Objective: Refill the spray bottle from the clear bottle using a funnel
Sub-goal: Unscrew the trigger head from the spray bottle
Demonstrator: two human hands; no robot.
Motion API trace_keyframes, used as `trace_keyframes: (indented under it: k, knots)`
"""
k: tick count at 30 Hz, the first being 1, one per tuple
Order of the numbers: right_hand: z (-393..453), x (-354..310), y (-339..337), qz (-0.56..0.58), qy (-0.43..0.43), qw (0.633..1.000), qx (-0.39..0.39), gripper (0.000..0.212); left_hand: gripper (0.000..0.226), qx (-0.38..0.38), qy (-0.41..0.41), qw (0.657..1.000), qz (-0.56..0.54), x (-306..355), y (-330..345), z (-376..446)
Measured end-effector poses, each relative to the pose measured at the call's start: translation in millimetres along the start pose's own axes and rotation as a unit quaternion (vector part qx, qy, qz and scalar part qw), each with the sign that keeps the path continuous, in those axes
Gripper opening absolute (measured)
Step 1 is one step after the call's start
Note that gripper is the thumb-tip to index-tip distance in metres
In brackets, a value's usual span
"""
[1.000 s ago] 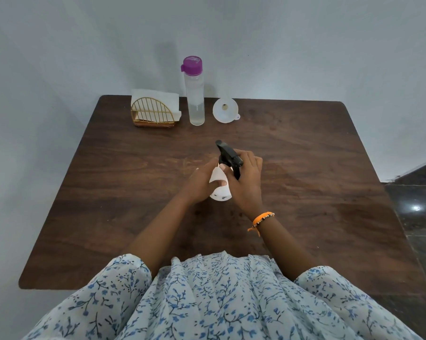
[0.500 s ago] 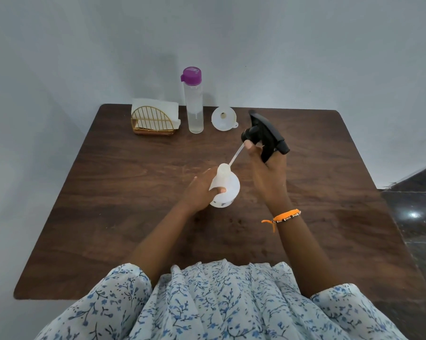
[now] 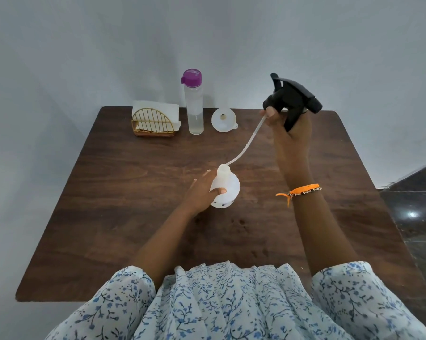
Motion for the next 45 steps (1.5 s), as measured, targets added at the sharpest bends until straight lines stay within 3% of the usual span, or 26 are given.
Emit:
trace_keyframes:
  k: [10, 20, 28, 45]
  knots:
    - [6, 0, -7, -0.01, 0.008, 1.0, -0.01, 0.005, 0.063, -0.001, 0.009, 1.0, -0.001, -7, 0, 3]
    - [-4, 35, -12, 0.062, 0.106, 0.992, 0.005, 0.008, 0.063, 0.0, 0.003, 1.0, 0.007, -6, 0, 2]
    - [-11, 54, -24, 0.15, 0.147, 0.976, 0.053, 0.023, 0.064, 0.002, -0.002, 1.0, 0.016, -3, -2, 1]
    - [-7, 57, -31, 0.104, 0.115, 0.985, 0.076, 0.019, 0.065, -0.001, -0.017, 1.0, 0.01, -3, 0, 1]
Point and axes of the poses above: each hand's wrist, its own z-axis towards the middle knuckle, its own y-axis out of the palm, x = y × z, the point moved 8 cm from there along z, towards the middle knuckle, and after that the axes turned 1 degree about y, right-handed, at the moved point
